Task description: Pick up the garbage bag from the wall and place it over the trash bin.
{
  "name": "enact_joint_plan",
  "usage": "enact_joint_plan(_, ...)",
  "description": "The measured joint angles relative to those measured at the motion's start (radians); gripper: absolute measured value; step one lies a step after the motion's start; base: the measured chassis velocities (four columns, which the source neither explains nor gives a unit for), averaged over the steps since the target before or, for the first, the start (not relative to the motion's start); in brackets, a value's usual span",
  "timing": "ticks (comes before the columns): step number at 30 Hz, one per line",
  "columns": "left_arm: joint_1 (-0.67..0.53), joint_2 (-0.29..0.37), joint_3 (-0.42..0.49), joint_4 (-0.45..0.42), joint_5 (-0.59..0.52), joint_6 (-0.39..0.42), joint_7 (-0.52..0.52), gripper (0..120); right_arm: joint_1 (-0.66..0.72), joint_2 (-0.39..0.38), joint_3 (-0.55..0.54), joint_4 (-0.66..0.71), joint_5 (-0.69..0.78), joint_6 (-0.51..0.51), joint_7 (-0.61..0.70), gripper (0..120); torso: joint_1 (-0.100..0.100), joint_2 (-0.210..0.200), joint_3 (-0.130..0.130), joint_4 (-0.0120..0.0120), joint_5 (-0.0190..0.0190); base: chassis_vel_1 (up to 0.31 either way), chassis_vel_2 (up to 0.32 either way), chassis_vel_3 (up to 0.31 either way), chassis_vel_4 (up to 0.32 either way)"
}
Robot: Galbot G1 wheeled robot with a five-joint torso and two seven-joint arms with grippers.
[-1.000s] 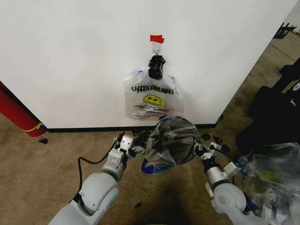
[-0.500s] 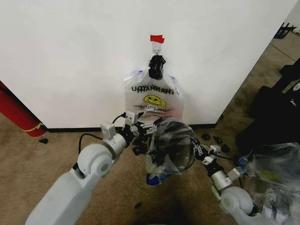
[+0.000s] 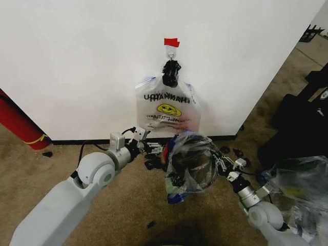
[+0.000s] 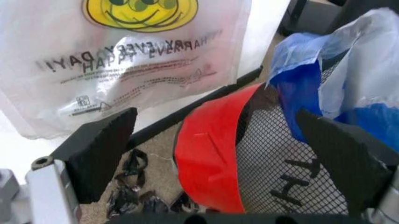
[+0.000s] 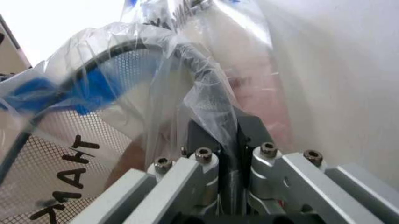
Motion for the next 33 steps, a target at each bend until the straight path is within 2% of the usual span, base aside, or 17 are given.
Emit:
enact_joint_plan(11, 0.003, -0.004, -0.014, -0.029, -0.007, 0.004, -0.002, 100, -0.005, 0.009, -0.001, 0.001, -0.031, 0.008, 0.005, 1, 0.0, 0.0, 0.0, 0.0, 0.0, 0.0, 0.0, 0.0, 0.0)
enact_joint_plan(20, 0.02, 0.014, 0.01, -0.043, 0.008, 0.014, 0.012, 100, -0.015, 0.02, -0.002, 0.021, -0.055, 0.008, 0.022, 1, 0.0, 0.0, 0.0, 0.0, 0.0, 0.0, 0.0, 0.0, 0.0)
enact_joint_plan(33, 0.002, 0.033, 0.022, 0.004, 0.079, -0.011, 0.022, 100, -0.031, 0.032, -0.004, 0.054, -0.079, 0.006, 0.013, 1, 0.0, 0.0, 0.0, 0.0002, 0.0, 0.0, 0.0, 0.0, 0.0)
